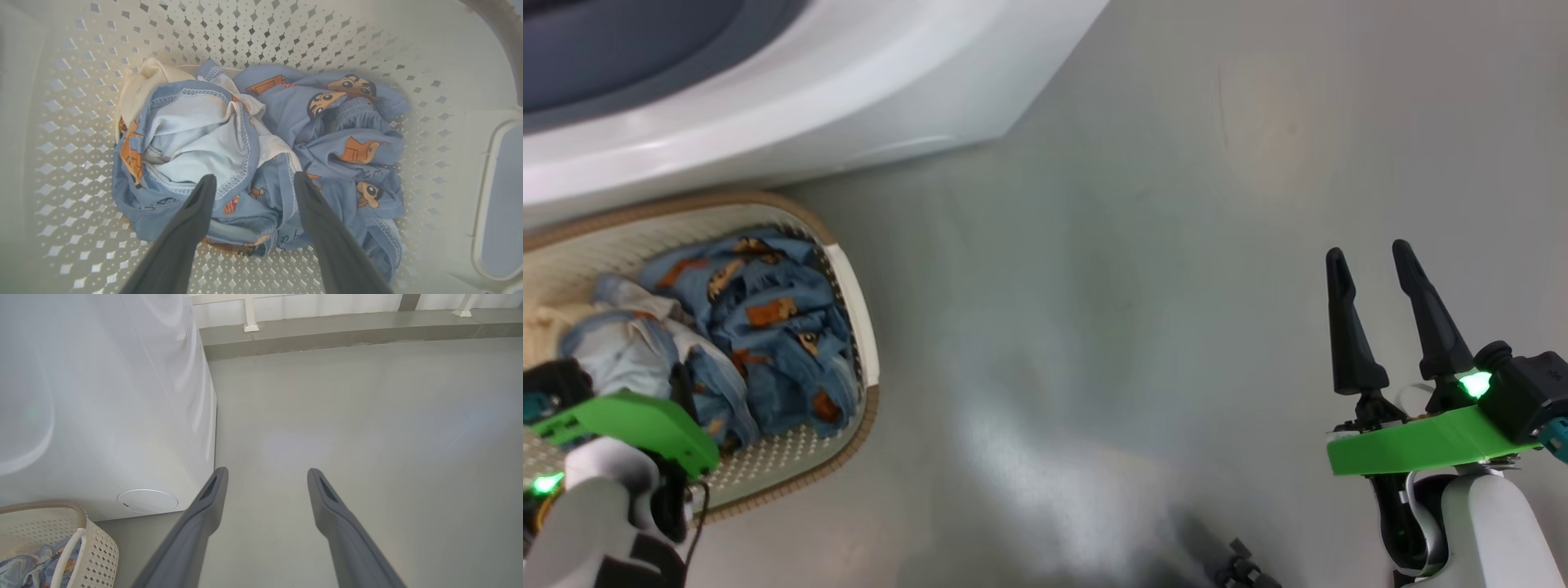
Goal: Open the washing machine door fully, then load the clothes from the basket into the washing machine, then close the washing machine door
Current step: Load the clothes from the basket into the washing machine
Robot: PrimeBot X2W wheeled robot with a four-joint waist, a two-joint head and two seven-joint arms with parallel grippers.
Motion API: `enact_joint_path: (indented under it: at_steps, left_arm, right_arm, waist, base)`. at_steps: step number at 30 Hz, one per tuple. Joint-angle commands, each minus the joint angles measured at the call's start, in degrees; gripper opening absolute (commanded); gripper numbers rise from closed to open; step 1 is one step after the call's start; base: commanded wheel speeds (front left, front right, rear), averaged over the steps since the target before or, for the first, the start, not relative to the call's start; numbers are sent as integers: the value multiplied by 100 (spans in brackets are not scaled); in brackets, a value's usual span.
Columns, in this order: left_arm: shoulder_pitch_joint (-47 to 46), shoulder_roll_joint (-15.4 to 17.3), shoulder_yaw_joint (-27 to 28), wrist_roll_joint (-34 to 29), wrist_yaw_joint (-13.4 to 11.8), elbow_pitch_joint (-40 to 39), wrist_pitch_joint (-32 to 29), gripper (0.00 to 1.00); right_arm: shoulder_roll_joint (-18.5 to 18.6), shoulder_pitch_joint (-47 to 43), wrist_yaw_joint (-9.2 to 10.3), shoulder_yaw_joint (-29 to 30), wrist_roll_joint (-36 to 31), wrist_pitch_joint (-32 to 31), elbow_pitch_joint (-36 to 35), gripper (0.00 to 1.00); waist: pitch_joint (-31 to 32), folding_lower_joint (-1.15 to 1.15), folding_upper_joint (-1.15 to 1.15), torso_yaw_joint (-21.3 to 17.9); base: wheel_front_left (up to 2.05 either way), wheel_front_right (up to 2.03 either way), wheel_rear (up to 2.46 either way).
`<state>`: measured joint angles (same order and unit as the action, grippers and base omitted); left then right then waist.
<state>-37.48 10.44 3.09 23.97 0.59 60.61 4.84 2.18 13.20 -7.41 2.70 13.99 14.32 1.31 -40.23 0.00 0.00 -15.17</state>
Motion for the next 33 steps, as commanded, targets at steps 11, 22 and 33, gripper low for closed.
enact_joint_path:
  at_steps: [11,22,33]
  left_arm:
    - [-581,395,212,182,30,649,262,100]
    - [-1143,574,107,157,-29,1063,319,100]
    - [-1472,660,-57,100,-121,1229,140,100]
  right_arm:
    - [70,-30,-8,80,-174,68,-257,100]
    - [70,-137,-8,236,-208,68,-452,100]
    - [70,-193,-8,375,-158,68,-630,100]
  waist:
    - [-613,0,0,-41]
    - [-959,0,0,-102]
    - [-1253,0,0,-171]
  base:
    - [0,0,0]
    - [0,0,0]
    - [0,0,0]
